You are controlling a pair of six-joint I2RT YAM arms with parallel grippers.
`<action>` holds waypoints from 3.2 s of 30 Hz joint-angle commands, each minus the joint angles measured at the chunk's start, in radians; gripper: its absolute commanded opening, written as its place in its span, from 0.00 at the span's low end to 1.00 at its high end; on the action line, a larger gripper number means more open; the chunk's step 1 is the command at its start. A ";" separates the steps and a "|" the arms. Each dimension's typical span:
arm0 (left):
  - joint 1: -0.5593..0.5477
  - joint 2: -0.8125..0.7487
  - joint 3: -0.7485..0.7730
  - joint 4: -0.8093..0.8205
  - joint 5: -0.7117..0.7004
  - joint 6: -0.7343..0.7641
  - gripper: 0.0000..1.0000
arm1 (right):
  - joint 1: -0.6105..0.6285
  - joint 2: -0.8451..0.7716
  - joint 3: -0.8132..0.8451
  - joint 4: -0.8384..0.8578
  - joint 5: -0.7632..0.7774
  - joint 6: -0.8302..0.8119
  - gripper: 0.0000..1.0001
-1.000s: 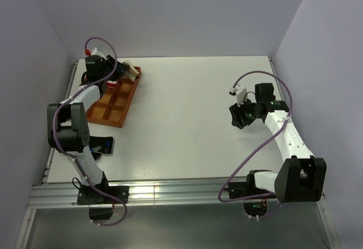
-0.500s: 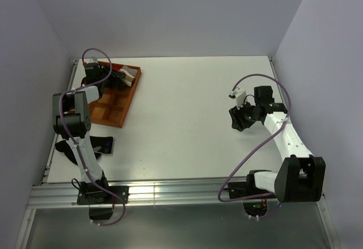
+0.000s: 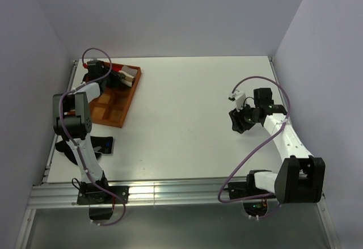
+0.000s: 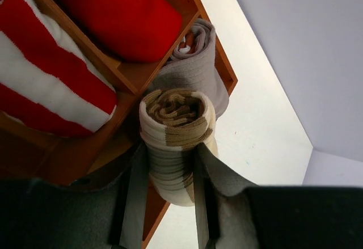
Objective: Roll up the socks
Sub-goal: Place the sock in the storage box.
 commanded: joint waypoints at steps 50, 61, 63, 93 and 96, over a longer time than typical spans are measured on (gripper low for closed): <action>-0.050 0.200 0.227 -0.775 -0.238 0.296 0.00 | -0.017 -0.128 -0.029 -0.037 -0.015 -0.059 0.55; -0.109 0.335 0.491 -0.939 -0.423 0.158 0.00 | -0.017 -0.115 -0.038 -0.034 -0.001 -0.079 0.54; -0.120 0.358 0.550 -0.973 -0.437 0.150 0.00 | -0.017 -0.108 -0.039 -0.033 0.000 -0.079 0.54; -0.146 0.192 0.584 -0.975 -0.405 0.161 0.47 | -0.017 -0.077 0.000 -0.074 -0.024 -0.091 0.54; -0.146 0.199 0.594 -0.992 -0.408 0.158 0.51 | -0.017 -0.077 0.002 -0.077 -0.024 -0.093 0.54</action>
